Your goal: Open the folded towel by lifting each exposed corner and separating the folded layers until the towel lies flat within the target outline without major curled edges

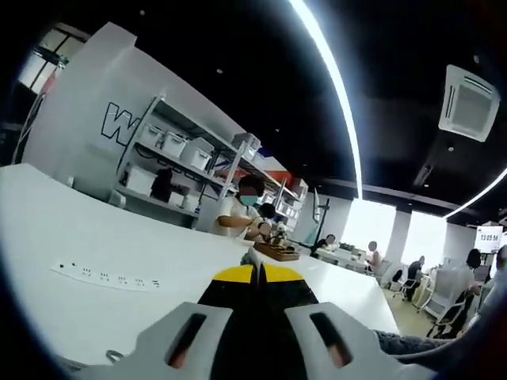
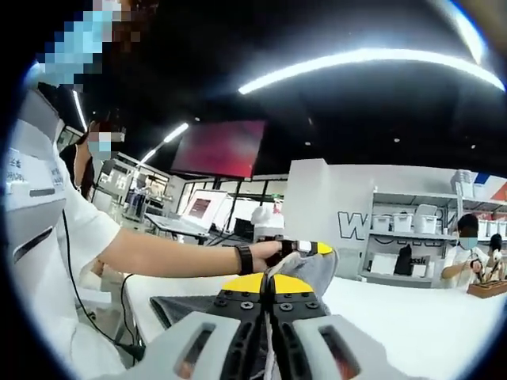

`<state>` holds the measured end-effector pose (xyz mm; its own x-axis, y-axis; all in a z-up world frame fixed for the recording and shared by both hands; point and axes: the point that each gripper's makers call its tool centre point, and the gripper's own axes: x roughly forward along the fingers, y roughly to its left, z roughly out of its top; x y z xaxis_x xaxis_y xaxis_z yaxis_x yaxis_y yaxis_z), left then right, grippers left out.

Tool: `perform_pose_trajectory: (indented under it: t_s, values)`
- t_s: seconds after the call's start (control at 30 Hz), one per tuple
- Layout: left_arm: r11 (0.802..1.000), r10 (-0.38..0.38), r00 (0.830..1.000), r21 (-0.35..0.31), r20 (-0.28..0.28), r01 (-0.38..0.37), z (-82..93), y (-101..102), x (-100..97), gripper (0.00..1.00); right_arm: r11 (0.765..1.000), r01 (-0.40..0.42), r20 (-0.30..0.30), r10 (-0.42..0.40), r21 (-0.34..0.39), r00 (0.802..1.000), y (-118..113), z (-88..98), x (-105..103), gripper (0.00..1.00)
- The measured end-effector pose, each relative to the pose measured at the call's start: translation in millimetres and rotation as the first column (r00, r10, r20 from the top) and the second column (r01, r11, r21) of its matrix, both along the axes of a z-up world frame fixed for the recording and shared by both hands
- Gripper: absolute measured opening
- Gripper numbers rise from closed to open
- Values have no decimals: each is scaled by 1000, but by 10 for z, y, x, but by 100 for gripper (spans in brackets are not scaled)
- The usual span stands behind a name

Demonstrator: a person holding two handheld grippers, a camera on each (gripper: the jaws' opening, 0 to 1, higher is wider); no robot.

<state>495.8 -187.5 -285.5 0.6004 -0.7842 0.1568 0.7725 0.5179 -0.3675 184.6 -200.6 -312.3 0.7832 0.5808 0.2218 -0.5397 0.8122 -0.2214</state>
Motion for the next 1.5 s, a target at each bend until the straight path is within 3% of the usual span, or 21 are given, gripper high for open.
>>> perform_pose_trajectory:
  t_s: [0.33, 0.57, 0.8, 0.93, 1.03, 1.5]
  values:
    - [1000, -7, 1000, 30, 20, 6, 82, -211, 0, 0, 996, 50, 32, -48, -76, 998, 12, -46, 2, 0]
    - [1000, -14, 1000, -7, -9, 14, 120, -292, 11, 0, 987, 91, 67, -82, -133, 994, 9, -56, -5, 0]
    - [1000, -24, 1000, -12, -16, 24, 118, -381, 15, 0, 984, 114, 71, -105, -140, 992, -54, -128, 5, 0]
    - [998, -34, 998, -56, -47, 32, 97, -424, -2, 0, 985, 118, 68, -110, -124, 992, -95, -140, 4, 0]
    - [999, -34, 999, -34, -41, 33, 51, -458, -4, 0, 982, 137, 77, -128, -129, 989, -128, -150, 4, 0]
    - [996, -57, 994, -72, -98, 50, -100, -553, -35, 0, 974, 185, 78, -176, -130, 981, -275, -240, 15, 0]
